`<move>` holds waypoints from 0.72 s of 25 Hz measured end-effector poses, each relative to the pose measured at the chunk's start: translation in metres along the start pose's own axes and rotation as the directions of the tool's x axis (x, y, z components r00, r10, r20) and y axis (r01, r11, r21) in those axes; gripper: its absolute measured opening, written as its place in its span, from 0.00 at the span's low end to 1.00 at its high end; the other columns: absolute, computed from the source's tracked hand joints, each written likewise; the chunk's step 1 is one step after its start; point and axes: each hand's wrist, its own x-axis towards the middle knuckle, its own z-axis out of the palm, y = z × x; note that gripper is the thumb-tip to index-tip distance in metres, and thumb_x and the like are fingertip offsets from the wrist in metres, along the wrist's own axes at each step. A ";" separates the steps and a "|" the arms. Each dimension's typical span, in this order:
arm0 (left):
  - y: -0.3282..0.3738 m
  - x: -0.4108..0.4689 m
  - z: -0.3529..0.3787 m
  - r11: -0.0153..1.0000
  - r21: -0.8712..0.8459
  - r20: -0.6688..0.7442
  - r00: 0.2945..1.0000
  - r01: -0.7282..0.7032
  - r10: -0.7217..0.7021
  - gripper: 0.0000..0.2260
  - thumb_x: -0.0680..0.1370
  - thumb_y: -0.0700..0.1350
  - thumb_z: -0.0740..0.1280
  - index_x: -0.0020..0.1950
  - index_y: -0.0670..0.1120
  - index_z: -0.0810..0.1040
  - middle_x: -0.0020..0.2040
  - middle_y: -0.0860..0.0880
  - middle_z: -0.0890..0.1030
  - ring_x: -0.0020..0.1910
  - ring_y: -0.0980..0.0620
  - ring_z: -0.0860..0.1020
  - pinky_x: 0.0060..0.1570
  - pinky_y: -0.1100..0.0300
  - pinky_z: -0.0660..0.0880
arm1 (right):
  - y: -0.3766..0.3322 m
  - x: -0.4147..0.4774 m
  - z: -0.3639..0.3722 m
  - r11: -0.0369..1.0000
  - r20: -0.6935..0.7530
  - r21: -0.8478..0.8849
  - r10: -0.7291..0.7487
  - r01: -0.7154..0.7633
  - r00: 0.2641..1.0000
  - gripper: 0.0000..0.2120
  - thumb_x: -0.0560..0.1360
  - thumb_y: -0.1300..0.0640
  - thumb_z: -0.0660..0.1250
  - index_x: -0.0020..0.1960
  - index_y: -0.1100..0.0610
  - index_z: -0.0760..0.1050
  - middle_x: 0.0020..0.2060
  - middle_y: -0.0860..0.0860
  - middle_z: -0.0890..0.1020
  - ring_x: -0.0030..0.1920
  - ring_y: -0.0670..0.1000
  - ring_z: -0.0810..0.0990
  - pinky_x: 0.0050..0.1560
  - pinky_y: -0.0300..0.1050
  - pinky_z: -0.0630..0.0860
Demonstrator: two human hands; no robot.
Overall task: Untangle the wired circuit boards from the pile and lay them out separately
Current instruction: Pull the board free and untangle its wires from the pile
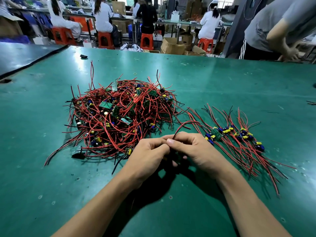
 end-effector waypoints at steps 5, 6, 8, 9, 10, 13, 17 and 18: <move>-0.007 0.002 -0.002 0.983 0.162 -0.040 0.995 -0.084 0.092 0.11 0.80 0.40 0.66 0.44 0.48 0.87 0.50 0.57 0.86 0.45 0.57 0.84 0.43 0.66 0.78 | -0.001 0.001 0.002 0.997 -0.041 -0.057 -0.047 0.045 0.998 0.06 0.78 0.56 0.70 0.47 0.54 0.85 0.51 0.55 0.86 0.38 0.42 0.82 0.34 0.31 0.74; -0.008 0.001 -0.004 0.981 0.177 -0.032 0.996 -0.077 0.084 0.10 0.80 0.42 0.66 0.45 0.48 0.87 0.46 0.53 0.87 0.42 0.56 0.84 0.42 0.64 0.79 | -0.001 0.001 0.003 0.998 -0.053 -0.050 -0.050 0.048 0.997 0.06 0.78 0.56 0.70 0.44 0.54 0.85 0.50 0.57 0.86 0.37 0.44 0.82 0.33 0.32 0.74; -0.007 0.001 -0.006 0.976 0.207 -0.039 0.997 -0.064 0.074 0.10 0.80 0.42 0.66 0.45 0.48 0.87 0.40 0.47 0.87 0.39 0.52 0.84 0.43 0.57 0.80 | 0.000 0.002 0.006 0.993 -0.095 -0.103 -0.068 0.058 0.993 0.09 0.78 0.54 0.71 0.42 0.56 0.85 0.41 0.57 0.85 0.32 0.46 0.80 0.30 0.34 0.73; -0.007 0.001 -0.006 0.979 0.197 -0.047 0.997 -0.052 0.062 0.10 0.80 0.41 0.66 0.44 0.47 0.87 0.38 0.45 0.86 0.37 0.50 0.84 0.43 0.55 0.80 | 0.001 0.002 0.007 0.990 -0.117 -0.129 -0.076 0.061 0.990 0.11 0.78 0.53 0.71 0.40 0.57 0.84 0.36 0.57 0.83 0.30 0.48 0.79 0.30 0.37 0.75; -0.006 0.002 -0.006 0.987 0.156 -0.054 0.998 -0.026 0.035 0.10 0.80 0.40 0.66 0.43 0.44 0.86 0.37 0.44 0.85 0.35 0.48 0.83 0.40 0.54 0.80 | 0.001 0.003 0.009 0.990 -0.139 -0.128 -0.076 0.058 0.987 0.12 0.78 0.52 0.71 0.39 0.58 0.83 0.33 0.56 0.81 0.30 0.50 0.79 0.32 0.42 0.77; -0.003 0.002 -0.001 0.996 0.009 -0.038 0.996 0.083 -0.083 0.09 0.78 0.37 0.67 0.41 0.37 0.84 0.34 0.40 0.83 0.29 0.46 0.80 0.32 0.57 0.79 | 0.002 0.004 0.008 0.993 -0.256 -0.108 -0.074 0.047 0.964 0.11 0.77 0.52 0.72 0.40 0.57 0.84 0.29 0.52 0.81 0.29 0.50 0.78 0.35 0.46 0.78; 0.000 0.001 0.003 0.990 0.004 0.021 0.990 0.141 -0.141 0.08 0.77 0.37 0.68 0.41 0.36 0.83 0.33 0.40 0.83 0.27 0.46 0.78 0.31 0.61 0.76 | 0.004 0.009 -0.001 0.959 -0.394 -0.276 -0.174 0.065 0.902 0.09 0.77 0.51 0.72 0.42 0.55 0.86 0.24 0.39 0.77 0.27 0.38 0.73 0.31 0.28 0.66; 0.000 0.001 0.003 0.990 0.028 0.044 0.989 0.140 -0.141 0.08 0.77 0.37 0.68 0.41 0.36 0.83 0.33 0.40 0.83 0.27 0.46 0.78 0.31 0.61 0.75 | 0.005 0.010 -0.005 0.955 -0.421 -0.290 -0.187 0.064 0.888 0.09 0.77 0.51 0.73 0.42 0.55 0.86 0.24 0.38 0.77 0.28 0.37 0.74 0.32 0.28 0.66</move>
